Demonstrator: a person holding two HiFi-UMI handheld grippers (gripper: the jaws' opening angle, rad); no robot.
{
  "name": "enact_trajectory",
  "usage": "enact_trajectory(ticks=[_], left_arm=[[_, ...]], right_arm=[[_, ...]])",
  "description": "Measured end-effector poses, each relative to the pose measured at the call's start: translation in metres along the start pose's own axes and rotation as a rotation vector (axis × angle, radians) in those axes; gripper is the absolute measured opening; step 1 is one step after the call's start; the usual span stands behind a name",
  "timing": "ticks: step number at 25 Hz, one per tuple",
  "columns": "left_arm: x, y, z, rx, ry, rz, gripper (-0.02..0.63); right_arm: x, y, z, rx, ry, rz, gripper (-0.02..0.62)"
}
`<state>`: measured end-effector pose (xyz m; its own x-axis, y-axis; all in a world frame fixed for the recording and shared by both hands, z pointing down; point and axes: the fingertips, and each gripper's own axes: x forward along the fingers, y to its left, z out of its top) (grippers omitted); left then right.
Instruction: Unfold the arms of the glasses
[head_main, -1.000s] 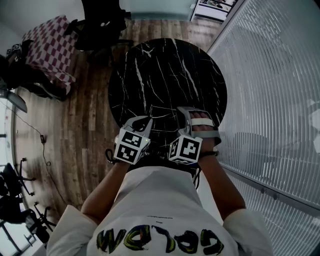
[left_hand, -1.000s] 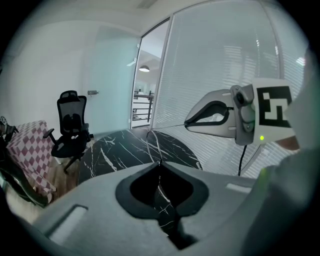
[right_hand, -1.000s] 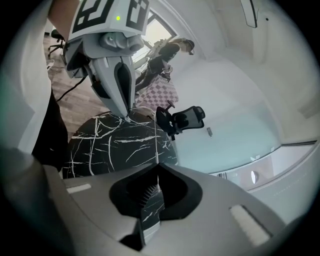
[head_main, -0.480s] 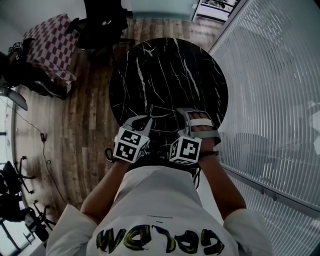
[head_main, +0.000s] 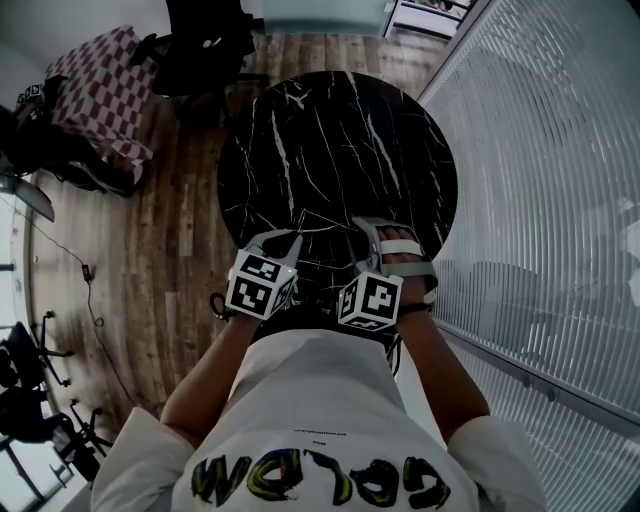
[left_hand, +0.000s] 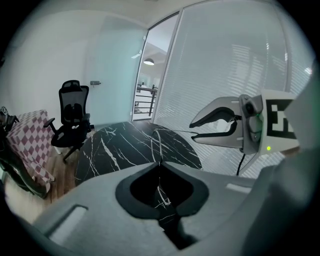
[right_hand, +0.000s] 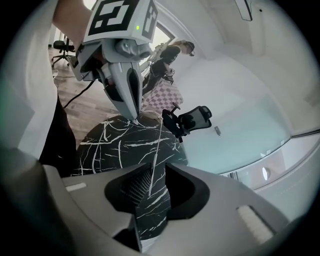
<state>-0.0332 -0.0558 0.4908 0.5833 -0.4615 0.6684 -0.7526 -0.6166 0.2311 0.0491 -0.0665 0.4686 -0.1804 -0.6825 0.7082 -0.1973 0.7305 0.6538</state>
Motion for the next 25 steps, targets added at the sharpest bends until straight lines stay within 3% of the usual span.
enact_trajectory(ticks=[6, 17, 25], left_arm=[[0.009, -0.003, -0.005, -0.009, 0.025, -0.02, 0.008], [0.039, 0.003, -0.021, 0.007, 0.086, -0.033, 0.008], [0.068, 0.017, -0.044, 0.011, 0.163, -0.031, 0.008]], right_arm=[[0.006, 0.014, -0.006, 0.05, -0.001, 0.06, 0.16], [0.025, 0.044, -0.015, 0.135, -0.029, 0.125, 0.219], [0.039, 0.069, -0.012, 0.244, -0.078, 0.175, 0.202]])
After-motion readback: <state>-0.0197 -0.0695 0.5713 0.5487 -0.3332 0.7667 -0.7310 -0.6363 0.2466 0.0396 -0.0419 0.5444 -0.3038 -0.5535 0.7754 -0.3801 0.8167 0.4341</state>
